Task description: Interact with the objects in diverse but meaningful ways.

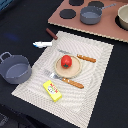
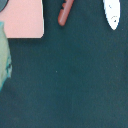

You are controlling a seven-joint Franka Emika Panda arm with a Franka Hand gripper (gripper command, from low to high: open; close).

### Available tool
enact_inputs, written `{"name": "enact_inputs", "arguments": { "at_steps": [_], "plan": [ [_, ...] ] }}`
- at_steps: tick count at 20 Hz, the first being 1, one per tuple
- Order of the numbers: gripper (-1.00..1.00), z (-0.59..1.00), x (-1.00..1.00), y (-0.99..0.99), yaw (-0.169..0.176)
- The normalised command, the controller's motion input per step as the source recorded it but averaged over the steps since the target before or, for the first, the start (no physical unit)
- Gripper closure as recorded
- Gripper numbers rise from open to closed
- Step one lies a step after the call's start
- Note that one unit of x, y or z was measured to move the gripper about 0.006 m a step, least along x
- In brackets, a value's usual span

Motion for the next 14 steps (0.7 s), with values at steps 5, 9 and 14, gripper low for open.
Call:
{"name": "enact_inputs", "arguments": {
  "at_steps": [5,9,14],
  "plan": [
    [-1.0,-0.04,0.05,-0.05,0.0],
    [-1.0,-0.29,0.15,-0.1,-0.001],
    [-1.0,-0.45,0.16,-0.25,-0.017]
  ]
}}
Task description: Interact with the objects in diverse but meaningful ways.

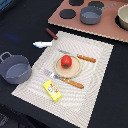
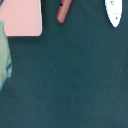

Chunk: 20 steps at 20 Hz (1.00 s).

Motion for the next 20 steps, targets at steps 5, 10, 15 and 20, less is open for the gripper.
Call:
{"name": "enact_inputs", "arguments": {
  "at_steps": [5,10,15,20],
  "plan": [
    [-1.0,-0.41,0.06,-0.26,-0.024],
    [-1.0,-0.44,0.02,-0.12,-0.026],
    [-1.0,-0.52,-0.02,0.0,-0.047],
    [-1.0,-0.52,-0.13,-0.01,-0.094]
  ]
}}
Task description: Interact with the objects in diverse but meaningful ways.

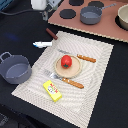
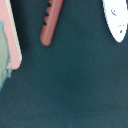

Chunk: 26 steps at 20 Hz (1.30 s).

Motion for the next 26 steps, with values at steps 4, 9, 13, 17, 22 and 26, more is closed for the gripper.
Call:
{"name": "enact_inputs", "arguments": {
  "at_steps": [4,9,13,17,22,26],
  "plan": [
    [-1.0,-0.5,-0.17,0.0,-0.114],
    [-1.0,-0.44,-0.21,0.0,-0.091],
    [-1.0,-0.48,-0.17,0.01,-0.057],
    [-1.0,-0.48,-0.11,0.09,-0.041],
    [-1.0,-0.5,-0.11,0.18,-0.004],
    [-1.0,-0.49,-0.12,0.21,0.0]
  ]
}}
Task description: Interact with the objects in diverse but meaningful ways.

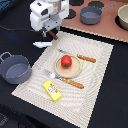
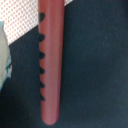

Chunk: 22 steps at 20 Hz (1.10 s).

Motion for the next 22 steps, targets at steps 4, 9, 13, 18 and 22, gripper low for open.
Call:
{"name": "enact_inputs", "arguments": {
  "at_steps": [4,9,13,18,22],
  "plan": [
    [1.0,-0.45,-0.07,0.21,0.0],
    [1.0,-0.31,0.02,0.39,0.0],
    [1.0,-0.24,0.06,0.29,0.0],
    [1.0,-0.18,0.06,0.19,0.0],
    [1.0,-0.1,0.05,0.09,-0.004]
  ]
}}
